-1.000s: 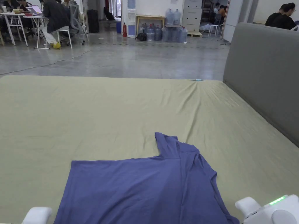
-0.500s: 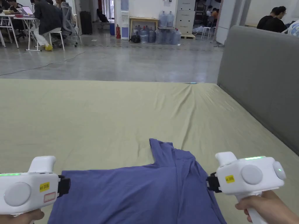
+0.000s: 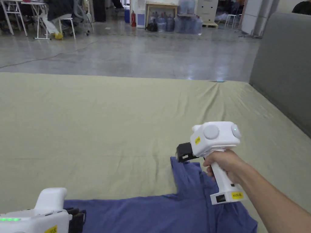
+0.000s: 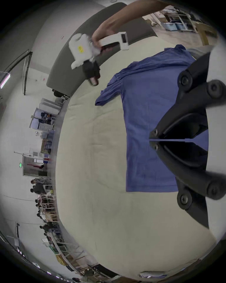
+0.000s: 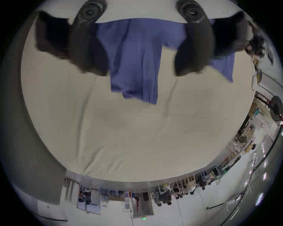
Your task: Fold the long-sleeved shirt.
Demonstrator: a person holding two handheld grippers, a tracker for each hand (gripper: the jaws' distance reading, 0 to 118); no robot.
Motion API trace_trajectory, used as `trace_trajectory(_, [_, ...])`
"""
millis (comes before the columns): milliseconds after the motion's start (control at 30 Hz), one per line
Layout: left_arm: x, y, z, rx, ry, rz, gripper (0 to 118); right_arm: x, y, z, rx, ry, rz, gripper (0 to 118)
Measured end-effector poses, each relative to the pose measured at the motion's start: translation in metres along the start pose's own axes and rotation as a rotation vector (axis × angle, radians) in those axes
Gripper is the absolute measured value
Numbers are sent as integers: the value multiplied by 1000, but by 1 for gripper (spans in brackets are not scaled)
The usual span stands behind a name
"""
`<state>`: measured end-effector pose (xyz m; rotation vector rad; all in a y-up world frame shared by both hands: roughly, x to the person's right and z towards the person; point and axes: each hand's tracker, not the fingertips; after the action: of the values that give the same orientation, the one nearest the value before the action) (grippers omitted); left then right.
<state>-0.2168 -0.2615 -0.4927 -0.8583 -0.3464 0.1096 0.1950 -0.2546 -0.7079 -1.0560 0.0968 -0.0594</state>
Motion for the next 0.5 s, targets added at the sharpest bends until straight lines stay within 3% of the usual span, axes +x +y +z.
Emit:
trace_trajectory(33, [-4, 1, -4, -4, 0, 4, 0, -5, 7, -12, -1, -9, 1, 98])
trace_trajectory(267, [-28, 11, -23, -16, 30, 40, 0, -24, 32, -74, -107, -59, 41, 96])
trace_trajectory(333, [-30, 11, -23, -12, 40, 48, 0, -29, 30, -84, -160, -84, 68, 75])
trace_trajectory(367, [-32, 11, -23, -8, 44, 56, 0, -31, 28, -88, -183, -121, 84, 56])
trace_trajectory(400, [-33, 11, -23, -8, 42, 60, 0, -32, 26, -90, -190, -152, 99, 17])
trace_trajectory(433, [-34, 11, -22, -8, 37, 65, 0, -33, 22, -87, -166, -188, 104, 9])
trace_trajectory(500, [-33, 8, -20, -8, 32, 65, 0, -29, 19, -72, -106, -148, 55, 8])
